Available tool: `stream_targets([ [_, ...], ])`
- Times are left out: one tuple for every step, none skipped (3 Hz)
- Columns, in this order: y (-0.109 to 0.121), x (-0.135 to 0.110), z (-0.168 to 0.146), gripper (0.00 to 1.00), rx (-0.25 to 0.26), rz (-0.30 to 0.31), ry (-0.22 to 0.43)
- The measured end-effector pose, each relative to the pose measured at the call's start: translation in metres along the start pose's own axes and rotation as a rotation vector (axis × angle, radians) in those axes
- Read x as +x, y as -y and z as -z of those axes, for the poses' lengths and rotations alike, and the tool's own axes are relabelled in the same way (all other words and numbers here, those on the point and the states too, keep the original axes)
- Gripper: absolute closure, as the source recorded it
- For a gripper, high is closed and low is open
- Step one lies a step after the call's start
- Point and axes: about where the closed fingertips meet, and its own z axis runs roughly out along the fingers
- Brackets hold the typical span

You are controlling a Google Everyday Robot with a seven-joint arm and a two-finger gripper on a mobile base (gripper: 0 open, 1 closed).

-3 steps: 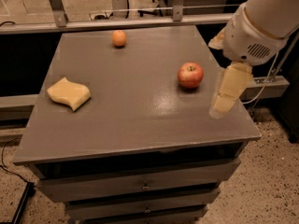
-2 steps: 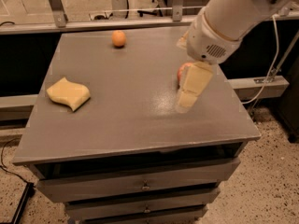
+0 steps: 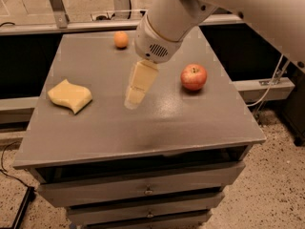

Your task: Move sponge near orange

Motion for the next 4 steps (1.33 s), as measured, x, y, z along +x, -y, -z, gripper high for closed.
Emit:
stream_targets([
  [0.000,0.000,0.000,0.00,0.000,0.000,0.000],
  [-0.007,-0.013,-0.010,0.00,-0.008,0.006,0.025],
  [-0.022,-0.043,-0.034,0.00,-0.034,-0.013,0.095],
  [-0.034,-0.080,-0.065,0.00,-0.059,-0.047,0.176],
])
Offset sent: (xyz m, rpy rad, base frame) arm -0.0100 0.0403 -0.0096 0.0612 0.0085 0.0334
